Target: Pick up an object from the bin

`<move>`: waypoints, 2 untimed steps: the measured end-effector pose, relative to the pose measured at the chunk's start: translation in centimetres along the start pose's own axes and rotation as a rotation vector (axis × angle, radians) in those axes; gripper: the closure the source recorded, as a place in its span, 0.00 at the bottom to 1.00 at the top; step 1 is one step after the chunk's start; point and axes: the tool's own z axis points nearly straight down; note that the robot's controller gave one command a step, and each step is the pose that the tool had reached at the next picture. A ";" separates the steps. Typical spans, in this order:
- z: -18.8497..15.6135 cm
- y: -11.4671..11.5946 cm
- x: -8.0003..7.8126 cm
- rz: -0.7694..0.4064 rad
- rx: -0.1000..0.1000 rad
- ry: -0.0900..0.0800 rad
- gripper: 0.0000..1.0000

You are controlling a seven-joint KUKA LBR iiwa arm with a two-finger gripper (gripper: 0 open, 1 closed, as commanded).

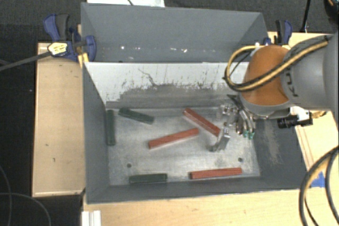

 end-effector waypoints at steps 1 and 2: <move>0.0 0.0 0.0 -0.004 0.001 -0.001 0.00; -0.1 0.0 0.0 -0.008 0.001 -0.001 1.00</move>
Offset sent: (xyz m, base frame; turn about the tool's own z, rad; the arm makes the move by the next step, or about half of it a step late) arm 0.0000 0.0000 0.0000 0.0000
